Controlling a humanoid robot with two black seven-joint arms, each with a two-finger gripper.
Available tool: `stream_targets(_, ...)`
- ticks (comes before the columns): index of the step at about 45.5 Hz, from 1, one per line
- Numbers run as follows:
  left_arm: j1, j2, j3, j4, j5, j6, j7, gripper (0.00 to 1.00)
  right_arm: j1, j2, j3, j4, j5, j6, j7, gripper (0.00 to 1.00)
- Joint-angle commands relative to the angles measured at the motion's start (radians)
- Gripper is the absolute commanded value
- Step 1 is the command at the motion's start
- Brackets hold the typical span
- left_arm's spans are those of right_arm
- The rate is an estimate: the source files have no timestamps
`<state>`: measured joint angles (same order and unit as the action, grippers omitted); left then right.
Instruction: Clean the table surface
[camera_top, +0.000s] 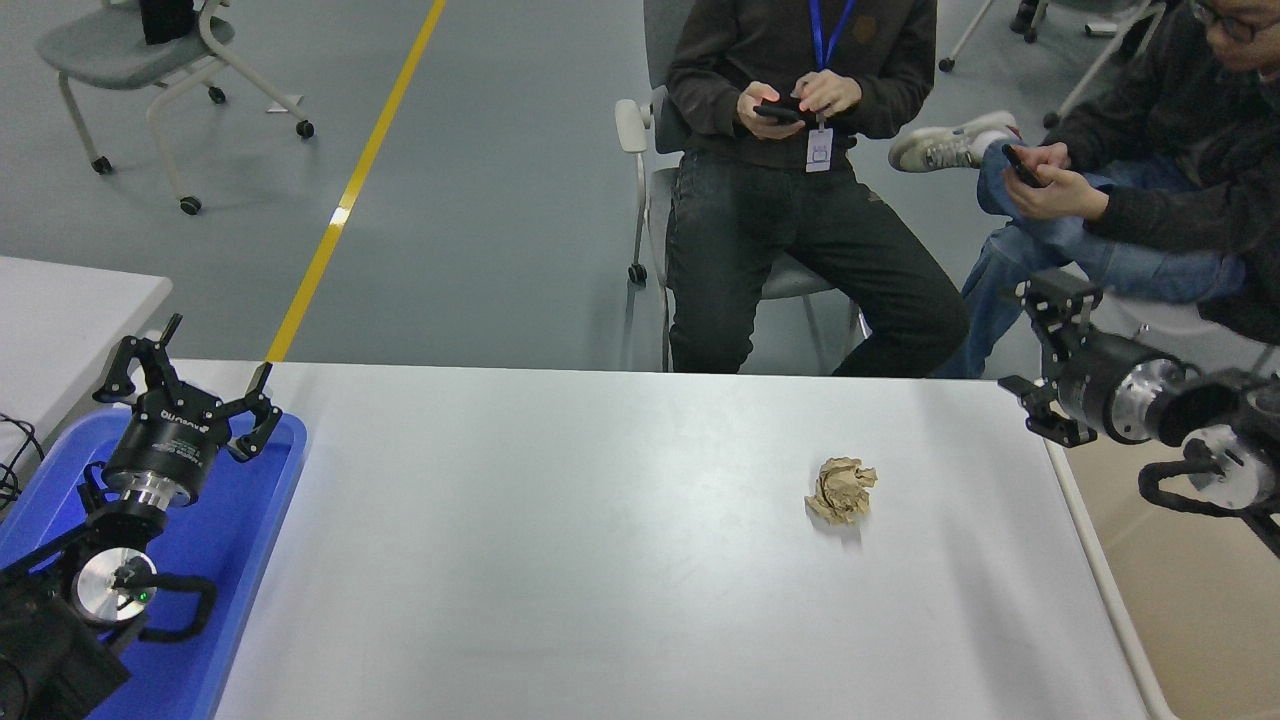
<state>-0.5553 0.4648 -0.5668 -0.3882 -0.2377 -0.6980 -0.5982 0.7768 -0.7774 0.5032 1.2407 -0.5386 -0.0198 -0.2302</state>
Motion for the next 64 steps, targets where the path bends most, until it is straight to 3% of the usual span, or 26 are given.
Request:
stream_targets(1, 0.0, 0.0, -0.001, 0.0, 0.0, 0.0, 0.0, 1.0, 0.202, -0.028, -0.353, 0.006, 0.014, 0.038, 0.064, 0.98)
stream_targets(12, 0.0, 0.0, -0.001, 0.0, 0.0, 0.0, 0.0, 1.0, 0.415, 0.024, -0.617, 0.022, 0.035, 0.066, 0.066, 0.99)
stream_targets(24, 0.0, 0.0, 0.001, 0.0, 0.0, 0.0, 0.0, 1.0, 0.47, 0.187, -0.696, -0.024, 0.019, 0.06, 0.011, 0.98)
stream_targets(42, 0.0, 0.0, -0.001, 0.0, 0.0, 0.0, 0.0, 1.0, 0.453, 0.506, -0.842, -0.329, -0.014, 0.018, -0.028, 0.98)
stream_targets(64, -0.002, 0.0, -0.001, 0.0, 0.0, 0.0, 0.0, 1.0, 0.371, 0.555, -0.933, -0.403, -0.176, -0.012, -0.028, 0.98)
